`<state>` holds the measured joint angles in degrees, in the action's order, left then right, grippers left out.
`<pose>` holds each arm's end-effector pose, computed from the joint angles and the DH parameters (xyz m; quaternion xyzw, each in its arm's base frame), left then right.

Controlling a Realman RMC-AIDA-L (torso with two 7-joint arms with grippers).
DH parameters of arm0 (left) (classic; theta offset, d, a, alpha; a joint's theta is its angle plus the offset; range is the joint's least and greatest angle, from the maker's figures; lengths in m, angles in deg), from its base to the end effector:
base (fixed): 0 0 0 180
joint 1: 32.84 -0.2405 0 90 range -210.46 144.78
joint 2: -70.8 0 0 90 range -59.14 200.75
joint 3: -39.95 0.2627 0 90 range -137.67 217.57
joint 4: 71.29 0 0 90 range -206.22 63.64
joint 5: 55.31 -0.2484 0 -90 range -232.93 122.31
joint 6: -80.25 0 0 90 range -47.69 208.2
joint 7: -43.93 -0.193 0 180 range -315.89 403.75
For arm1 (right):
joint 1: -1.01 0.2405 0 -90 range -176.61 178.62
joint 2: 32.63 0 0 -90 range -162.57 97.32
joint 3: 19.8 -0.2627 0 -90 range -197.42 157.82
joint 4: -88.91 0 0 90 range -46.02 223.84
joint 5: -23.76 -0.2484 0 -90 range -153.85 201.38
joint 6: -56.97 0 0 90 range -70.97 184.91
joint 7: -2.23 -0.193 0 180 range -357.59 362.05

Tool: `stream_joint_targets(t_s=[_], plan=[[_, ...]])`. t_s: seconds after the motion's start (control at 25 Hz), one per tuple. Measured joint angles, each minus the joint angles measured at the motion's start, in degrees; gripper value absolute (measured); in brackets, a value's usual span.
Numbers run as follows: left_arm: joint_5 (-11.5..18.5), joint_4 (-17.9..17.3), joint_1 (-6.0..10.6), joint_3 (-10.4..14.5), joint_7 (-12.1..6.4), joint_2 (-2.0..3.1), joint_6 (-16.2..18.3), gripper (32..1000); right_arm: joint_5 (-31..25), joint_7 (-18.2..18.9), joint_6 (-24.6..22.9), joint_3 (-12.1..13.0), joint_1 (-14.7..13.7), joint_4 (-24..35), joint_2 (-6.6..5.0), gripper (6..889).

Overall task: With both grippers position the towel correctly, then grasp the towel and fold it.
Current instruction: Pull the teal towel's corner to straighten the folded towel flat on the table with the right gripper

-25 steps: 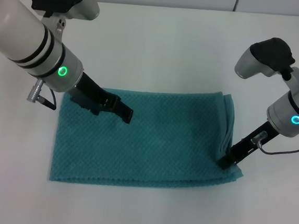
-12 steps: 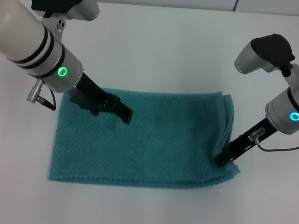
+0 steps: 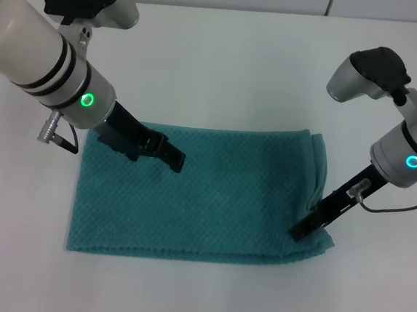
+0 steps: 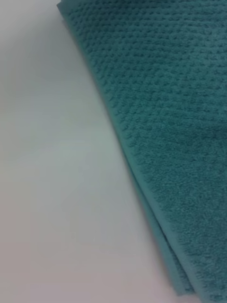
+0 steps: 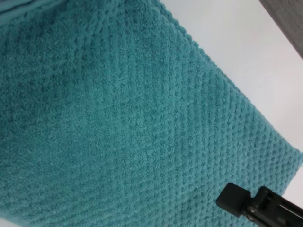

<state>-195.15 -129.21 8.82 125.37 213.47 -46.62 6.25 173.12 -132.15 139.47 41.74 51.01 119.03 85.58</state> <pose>-0.1983 0.4297 -0.1027 -0.8340 -0.5112 0.1102 0.1761 0.2707 0.3879 -0.1123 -0.8750 0.4462 -0.1869 0.0171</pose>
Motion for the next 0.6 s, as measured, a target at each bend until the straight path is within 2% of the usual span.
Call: stream_joint_targets(t_s=[0.08,0.52,0.6], plan=[[0.01,-0.01,0.0,-0.03,0.0,0.0,0.0,876,-0.01,-0.01,0.62,-0.02,0.01,0.47,0.0,495],[0.01,0.01,-0.06,0.0,0.0,0.0,0.0,871,-0.09,-0.06,1.54,-0.02,0.01,1.32,0.0,738],[0.0,0.0,-0.07,-0.01,0.0,0.0,0.0,870,-0.1,-0.07,1.55,-0.02,0.01,1.34,0.0,831]])
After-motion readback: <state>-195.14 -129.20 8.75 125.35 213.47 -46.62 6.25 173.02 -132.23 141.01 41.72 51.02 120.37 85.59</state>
